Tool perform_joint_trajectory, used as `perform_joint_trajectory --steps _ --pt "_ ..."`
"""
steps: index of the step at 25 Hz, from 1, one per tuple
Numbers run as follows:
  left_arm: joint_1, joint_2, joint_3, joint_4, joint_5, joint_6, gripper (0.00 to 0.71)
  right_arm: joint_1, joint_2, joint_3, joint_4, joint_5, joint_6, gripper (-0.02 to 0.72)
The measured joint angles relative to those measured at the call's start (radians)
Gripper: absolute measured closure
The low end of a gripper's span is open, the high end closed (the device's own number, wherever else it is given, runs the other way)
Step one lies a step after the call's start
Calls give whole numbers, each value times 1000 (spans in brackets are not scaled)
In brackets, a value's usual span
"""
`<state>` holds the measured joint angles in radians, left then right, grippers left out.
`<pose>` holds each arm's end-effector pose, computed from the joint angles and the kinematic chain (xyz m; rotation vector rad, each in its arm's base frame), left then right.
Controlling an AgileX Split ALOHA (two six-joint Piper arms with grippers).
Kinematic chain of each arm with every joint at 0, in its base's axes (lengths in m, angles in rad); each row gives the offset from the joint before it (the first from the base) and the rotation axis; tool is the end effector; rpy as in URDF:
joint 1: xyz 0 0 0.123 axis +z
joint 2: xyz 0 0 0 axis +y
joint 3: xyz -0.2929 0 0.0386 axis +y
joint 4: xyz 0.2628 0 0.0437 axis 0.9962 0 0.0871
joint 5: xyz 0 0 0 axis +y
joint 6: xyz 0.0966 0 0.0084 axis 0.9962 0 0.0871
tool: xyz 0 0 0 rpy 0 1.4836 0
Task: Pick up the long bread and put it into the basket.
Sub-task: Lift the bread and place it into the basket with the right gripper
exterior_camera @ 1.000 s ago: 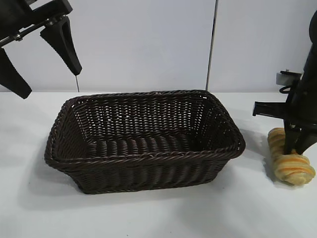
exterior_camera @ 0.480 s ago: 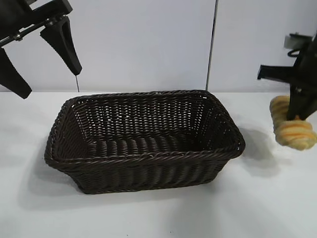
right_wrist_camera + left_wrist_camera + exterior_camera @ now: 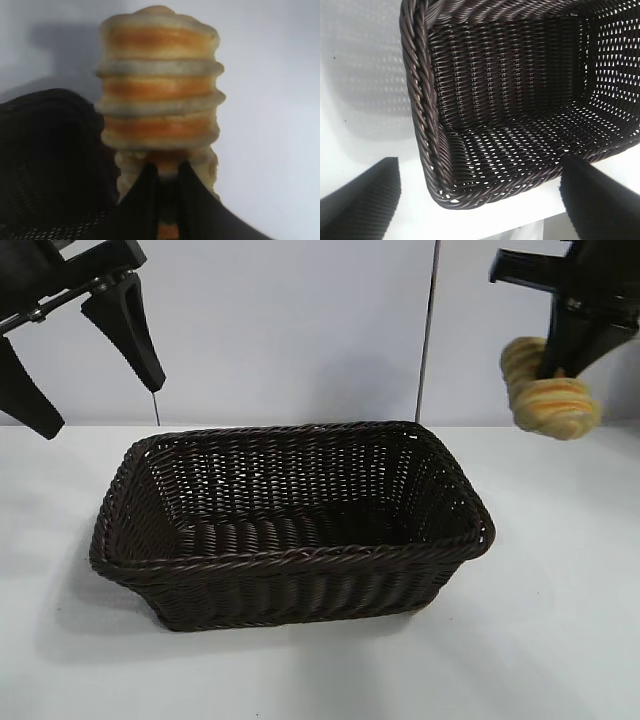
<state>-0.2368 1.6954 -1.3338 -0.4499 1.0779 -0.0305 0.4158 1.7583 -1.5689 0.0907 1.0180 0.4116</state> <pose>0.3405 -0.1204 0.2703 0.0501 2.9124 -0.6564 0.3639 0.1688 0.3100 0.0353 2.7410 0.3632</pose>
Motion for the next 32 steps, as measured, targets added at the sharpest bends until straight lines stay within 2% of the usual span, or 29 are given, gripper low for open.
perform_joint_trajectory --steps 7,17,32 --pt "0 0 0 0 8 0 83 94 62 -1 0 -15 14 638" --pt "0 0 0 0 11 2 83 99 201 -1 23 -50 10 638" --pt "0 0 0 0 12 2 83 99 233 -1 35 -60 -14 640"
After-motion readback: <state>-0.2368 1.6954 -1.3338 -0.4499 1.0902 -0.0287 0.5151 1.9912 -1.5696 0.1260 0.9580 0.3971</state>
